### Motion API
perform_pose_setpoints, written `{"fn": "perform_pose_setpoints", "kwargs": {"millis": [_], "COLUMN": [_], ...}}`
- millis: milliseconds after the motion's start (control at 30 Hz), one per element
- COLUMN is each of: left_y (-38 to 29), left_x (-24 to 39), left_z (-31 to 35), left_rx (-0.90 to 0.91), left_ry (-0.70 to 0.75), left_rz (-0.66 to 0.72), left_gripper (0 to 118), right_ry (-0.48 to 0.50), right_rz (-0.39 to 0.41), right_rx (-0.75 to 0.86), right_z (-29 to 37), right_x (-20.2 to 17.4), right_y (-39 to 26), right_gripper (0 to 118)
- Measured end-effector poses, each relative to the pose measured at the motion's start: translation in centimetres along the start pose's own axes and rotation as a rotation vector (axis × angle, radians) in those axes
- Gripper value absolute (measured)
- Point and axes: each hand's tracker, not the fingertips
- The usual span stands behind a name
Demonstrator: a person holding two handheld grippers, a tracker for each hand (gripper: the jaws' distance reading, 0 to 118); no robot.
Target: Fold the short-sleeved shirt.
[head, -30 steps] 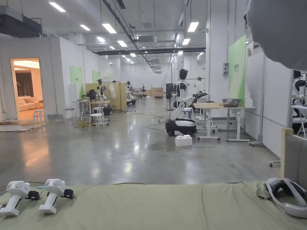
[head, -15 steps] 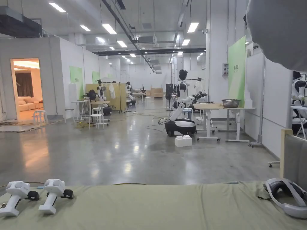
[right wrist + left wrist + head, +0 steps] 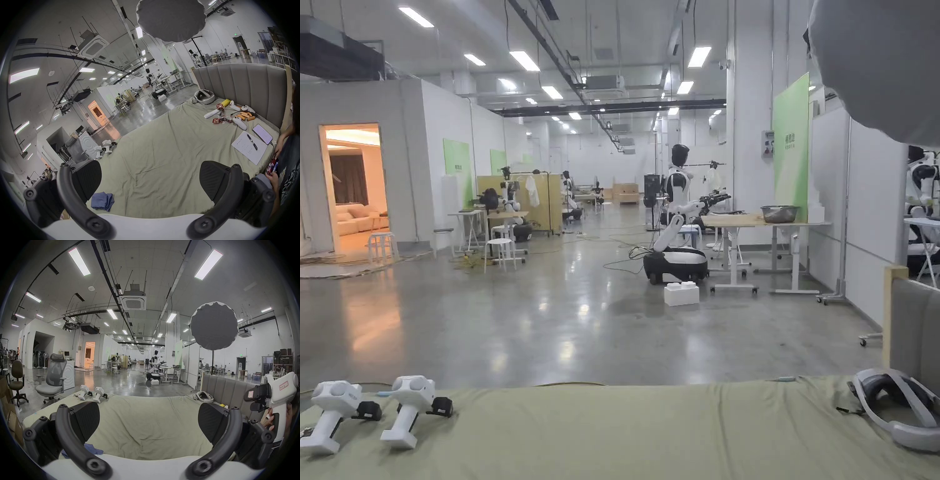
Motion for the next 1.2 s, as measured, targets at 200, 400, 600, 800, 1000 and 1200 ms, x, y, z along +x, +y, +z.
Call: {"fn": "perform_pose_setpoints", "kwargs": {"millis": [200,400,600,800,1000,1200], "left_y": [0.0,0.0,0.0,0.1,0.1,-0.2], "left_x": [0.0,0.1,0.2,0.1,0.2,0.4], "left_z": [0.0,0.0,-0.1,-0.1,-0.1,-0.5], "left_rx": [-0.001,-0.002,-0.003,-0.003,-0.007,-0.024], "left_ry": [-0.009,-0.011,-0.014,-0.013,-0.013,-0.012], "left_rz": [0.003,0.002,-0.004,-0.006,-0.008,-0.013], "left_gripper": [118,118,118,118,118,118], "right_ry": [-0.012,-0.022,-0.067,-0.131,-0.002,0.043], "right_rz": [0.027,0.028,0.019,0.016,-0.037,0.059], "right_rx": [-0.007,-0.026,-0.009,0.002,0.002,0.083], "right_z": [-0.1,-0.5,-1.1,-1.9,-1.8,-1.0], "right_x": [-0.2,-0.2,0.1,0.6,2.1,1.9], "right_y": [-0.2,-0.3,-0.5,-0.8,-0.8,-1.2], "right_gripper": [118,118,118,118,118,118]}}
